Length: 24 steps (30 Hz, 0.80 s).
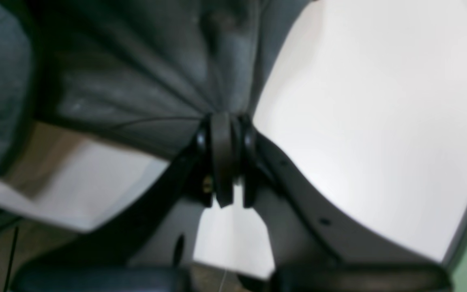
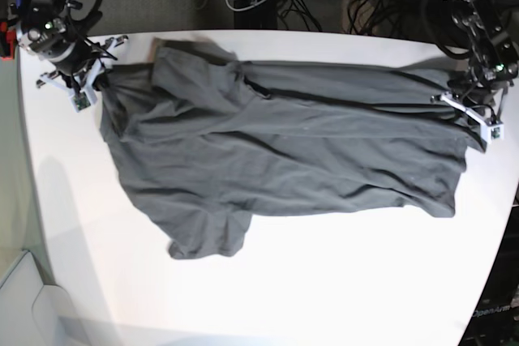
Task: Layout the t-shirt on the table in an organized manner, then fold the t-shirt properly
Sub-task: 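Regrasp the folded shirt edge with both grippers and pull it taut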
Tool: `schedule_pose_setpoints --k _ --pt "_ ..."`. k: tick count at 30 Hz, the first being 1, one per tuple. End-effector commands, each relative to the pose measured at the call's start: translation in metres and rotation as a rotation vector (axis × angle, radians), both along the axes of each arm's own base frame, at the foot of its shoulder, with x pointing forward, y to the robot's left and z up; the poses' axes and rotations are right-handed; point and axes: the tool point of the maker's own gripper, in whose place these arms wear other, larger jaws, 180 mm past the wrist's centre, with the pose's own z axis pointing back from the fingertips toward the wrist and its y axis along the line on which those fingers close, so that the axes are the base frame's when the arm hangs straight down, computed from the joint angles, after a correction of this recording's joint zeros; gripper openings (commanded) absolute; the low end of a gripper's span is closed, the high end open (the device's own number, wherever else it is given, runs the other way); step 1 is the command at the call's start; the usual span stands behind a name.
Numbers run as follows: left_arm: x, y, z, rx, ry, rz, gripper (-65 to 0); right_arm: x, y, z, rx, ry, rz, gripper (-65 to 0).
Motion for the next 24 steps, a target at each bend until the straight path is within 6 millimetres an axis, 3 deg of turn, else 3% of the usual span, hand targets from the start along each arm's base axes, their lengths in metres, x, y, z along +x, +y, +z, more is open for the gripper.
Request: schedule_pose_setpoints --k 1,9,14,20,24 --pt "0.005 0.010 0.015 0.041 -0.039 0.004 -64.9 0.000 -0.006 0.007 -0.022 -0.017 0.000 -65.0" --pt "-0.017 0.011 0.001 0.043 0.012 0.002 -64.9 -0.017 -0.011 0.002 -0.019 0.007 -0.039 -65.0" --pt "-0.018 0.009 -0.002 0.037 0.024 -0.003 -64.9 -0.019 -0.027 0.006 -0.027 -0.006 -0.105 -64.7" --pt "-0.015 0.009 -0.001 0.037 0.022 -0.004 -64.4 -0.026 -0.032 0.005 -0.024 -0.002 -0.141 -46.1" --pt "-0.018 0.009 -0.001 0.044 0.028 -0.006 -54.1 -0.027 -0.042 0.022 -0.033 -0.056 -0.219 -38.1"
